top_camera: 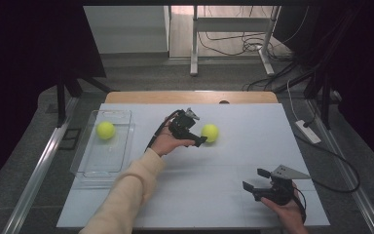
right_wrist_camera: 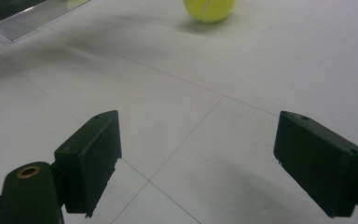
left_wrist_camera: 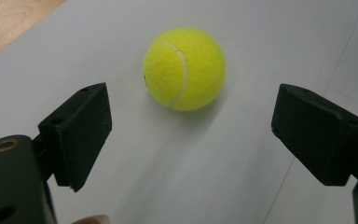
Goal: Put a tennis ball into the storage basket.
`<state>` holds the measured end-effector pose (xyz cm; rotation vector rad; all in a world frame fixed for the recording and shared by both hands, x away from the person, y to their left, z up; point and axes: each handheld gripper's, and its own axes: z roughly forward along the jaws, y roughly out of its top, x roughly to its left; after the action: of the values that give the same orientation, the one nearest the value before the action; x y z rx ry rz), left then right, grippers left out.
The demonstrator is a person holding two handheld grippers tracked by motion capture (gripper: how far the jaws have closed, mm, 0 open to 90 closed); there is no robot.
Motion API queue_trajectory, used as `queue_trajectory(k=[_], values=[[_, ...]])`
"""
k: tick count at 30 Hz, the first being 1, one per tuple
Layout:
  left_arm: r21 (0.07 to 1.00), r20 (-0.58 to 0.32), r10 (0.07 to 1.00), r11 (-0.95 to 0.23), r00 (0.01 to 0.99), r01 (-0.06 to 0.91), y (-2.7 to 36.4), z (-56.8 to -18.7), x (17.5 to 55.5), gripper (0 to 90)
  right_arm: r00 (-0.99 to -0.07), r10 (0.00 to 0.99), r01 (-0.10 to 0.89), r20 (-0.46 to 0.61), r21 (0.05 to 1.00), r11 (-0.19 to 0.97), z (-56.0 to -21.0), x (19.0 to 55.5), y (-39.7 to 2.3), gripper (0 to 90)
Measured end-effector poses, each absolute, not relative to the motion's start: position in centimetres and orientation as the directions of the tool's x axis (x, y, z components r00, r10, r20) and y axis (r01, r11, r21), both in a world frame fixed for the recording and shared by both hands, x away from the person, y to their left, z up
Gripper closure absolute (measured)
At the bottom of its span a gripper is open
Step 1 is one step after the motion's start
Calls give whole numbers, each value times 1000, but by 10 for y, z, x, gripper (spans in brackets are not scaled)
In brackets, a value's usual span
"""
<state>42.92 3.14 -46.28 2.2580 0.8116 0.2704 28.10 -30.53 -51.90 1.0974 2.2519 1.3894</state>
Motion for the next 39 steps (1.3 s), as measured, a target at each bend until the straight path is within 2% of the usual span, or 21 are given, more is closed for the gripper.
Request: queue_trajectory(k=[39], values=[[638,-55,621,-581,782,506,-2,-482,464,129,-670,724,465,162,853,239,-520,282,-308,150]])
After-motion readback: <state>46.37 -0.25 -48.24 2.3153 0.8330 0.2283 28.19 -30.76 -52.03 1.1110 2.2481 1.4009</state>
